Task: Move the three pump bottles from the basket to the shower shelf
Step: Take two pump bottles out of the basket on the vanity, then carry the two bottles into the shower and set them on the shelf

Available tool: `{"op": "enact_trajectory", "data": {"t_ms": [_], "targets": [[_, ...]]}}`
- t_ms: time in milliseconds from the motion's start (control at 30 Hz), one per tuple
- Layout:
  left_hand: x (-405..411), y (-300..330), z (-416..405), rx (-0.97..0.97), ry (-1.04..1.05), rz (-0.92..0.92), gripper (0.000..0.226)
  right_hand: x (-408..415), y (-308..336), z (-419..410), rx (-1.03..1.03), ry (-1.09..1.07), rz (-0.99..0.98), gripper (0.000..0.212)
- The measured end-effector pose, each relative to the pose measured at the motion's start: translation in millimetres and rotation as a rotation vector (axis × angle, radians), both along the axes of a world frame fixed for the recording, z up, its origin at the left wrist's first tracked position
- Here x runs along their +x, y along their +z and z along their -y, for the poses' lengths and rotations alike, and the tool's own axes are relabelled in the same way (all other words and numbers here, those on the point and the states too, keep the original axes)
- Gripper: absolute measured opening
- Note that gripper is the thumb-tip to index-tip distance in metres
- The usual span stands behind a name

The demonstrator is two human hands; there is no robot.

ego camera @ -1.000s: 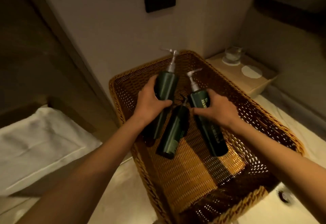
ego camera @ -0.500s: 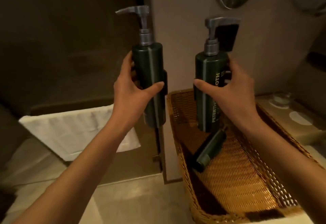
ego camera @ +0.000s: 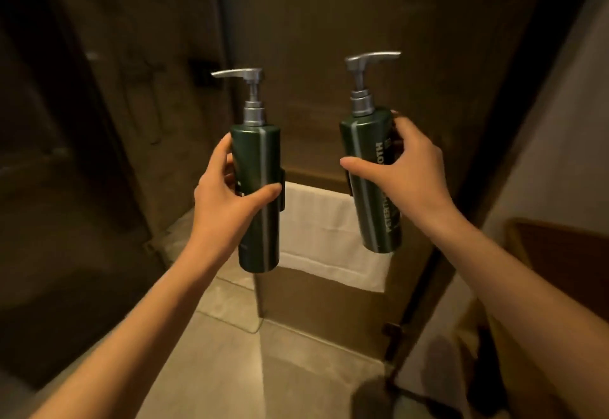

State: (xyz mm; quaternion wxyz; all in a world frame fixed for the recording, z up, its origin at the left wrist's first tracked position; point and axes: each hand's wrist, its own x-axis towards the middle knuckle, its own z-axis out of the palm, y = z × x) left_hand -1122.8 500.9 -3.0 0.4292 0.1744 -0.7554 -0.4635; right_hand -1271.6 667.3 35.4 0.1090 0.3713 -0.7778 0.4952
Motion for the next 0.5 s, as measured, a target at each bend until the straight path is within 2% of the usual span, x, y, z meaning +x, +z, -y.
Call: {"op": "enact_trajectory", "data": {"t_ms": [133, 267, 367, 500], "targets": [[65, 11, 89, -0.066, 0.14, 0.02, 0.086, 44, 10, 109, -0.053, 0.197, 0.03, 0.05], [112, 15, 165, -0.102, 0.221, 0.046, 0.087, 85, -6, 203, -0.08, 0.346, 0.074, 0.054], [134, 11, 210, -0.098, 0.254, 0.067, 0.086, 106, -20, 262, -0.061, 0.42, 0.089, 0.057], [142, -2, 270, -0.078, 0.272, 0.092, 0.087, 111, -28, 326, -0.048, 0.462, 0.106, 0.051]]}}
